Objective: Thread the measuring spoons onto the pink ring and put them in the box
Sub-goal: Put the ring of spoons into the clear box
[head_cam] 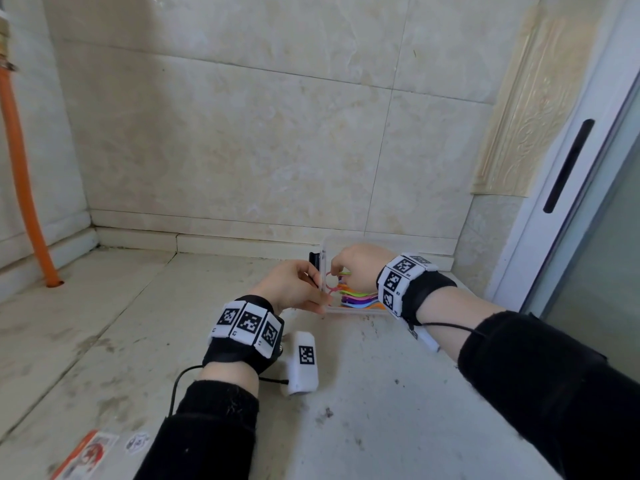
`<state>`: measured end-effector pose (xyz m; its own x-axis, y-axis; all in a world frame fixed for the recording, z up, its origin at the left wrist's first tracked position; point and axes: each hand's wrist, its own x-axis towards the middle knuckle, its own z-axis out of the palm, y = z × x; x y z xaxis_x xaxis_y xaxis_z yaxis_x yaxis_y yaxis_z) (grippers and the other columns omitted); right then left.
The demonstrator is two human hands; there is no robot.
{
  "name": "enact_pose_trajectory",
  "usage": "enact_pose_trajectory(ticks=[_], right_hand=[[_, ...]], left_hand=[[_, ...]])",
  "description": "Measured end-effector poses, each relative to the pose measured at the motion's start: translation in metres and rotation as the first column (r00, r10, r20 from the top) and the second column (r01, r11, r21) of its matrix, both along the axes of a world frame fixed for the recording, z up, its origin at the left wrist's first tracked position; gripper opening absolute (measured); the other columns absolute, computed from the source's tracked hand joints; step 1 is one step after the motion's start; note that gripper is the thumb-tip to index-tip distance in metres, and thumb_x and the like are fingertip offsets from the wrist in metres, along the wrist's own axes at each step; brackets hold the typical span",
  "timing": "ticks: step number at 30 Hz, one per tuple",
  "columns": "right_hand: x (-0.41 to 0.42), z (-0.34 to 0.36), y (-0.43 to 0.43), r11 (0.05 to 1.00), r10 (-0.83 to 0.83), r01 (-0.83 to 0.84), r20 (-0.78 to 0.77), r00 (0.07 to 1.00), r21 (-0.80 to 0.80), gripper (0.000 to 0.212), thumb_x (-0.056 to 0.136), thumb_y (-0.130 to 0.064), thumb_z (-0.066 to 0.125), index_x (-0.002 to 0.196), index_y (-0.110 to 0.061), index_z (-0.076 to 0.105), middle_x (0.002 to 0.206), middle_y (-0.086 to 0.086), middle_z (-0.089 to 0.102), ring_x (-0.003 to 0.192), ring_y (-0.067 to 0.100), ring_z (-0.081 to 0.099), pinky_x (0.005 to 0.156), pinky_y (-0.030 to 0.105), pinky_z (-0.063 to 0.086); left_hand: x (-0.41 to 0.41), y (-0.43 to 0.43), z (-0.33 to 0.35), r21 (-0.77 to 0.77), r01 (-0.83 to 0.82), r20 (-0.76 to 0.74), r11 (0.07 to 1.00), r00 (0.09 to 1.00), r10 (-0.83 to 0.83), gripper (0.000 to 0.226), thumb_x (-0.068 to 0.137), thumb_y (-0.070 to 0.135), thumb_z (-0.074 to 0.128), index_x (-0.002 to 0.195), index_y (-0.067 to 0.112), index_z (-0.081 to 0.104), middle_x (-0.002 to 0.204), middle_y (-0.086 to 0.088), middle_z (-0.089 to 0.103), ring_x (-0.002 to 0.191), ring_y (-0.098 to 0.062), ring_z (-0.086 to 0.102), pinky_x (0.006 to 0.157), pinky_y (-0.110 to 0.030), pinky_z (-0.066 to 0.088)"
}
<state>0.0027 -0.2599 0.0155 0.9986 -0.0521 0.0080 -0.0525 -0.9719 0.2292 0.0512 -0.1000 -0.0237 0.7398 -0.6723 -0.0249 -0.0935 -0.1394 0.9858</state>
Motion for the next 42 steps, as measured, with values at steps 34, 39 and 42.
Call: enact_pose_trajectory(ticks=[34,39,42], right_hand=[[-0.073,-0.013,-0.041,0.881,-0.277,0.113,0.307,0.91,0.46,0.02,0.088,-0.007,0.065,0.105,-0.013,0.073,0.109,0.005,0.071,0.099,0.019,0.065,0.089,0.024,0.048],[-0.064,-0.003,-0.044,0.873,-0.285,0.127,0.28,0.917,0.472,0.016,0.082,-0.016,0.074,0.097,-0.012,0.077,0.098,0.004,0.075,0.093,0.016,0.068,0.083,0.019,0.046],[-0.057,-0.007,-0.044,0.865,-0.295,0.129,0.285,0.912,0.485,0.02,0.083,-0.017,0.073,0.102,-0.011,0.076,0.106,0.006,0.073,0.099,0.018,0.066,0.084,0.018,0.043]], left_hand=[[0.014,0.0,-0.004,-0.196,-0.333,-0.227,0.922,0.93,0.287,0.017,0.078,-0.008,0.07,0.089,-0.004,0.058,0.08,-0.02,0.066,0.056,-0.024,0.071,0.051,-0.022,0.056],[0.012,-0.001,-0.004,-0.201,-0.351,-0.243,0.915,0.922,0.301,0.011,0.078,-0.006,0.071,0.084,-0.007,0.062,0.074,-0.017,0.065,0.055,-0.021,0.07,0.051,-0.02,0.055],[0.016,-0.001,-0.007,-0.216,-0.373,-0.246,0.902,0.915,0.319,0.012,0.081,-0.006,0.068,0.092,-0.01,0.062,0.081,-0.019,0.065,0.063,-0.022,0.07,0.059,-0.022,0.058]])
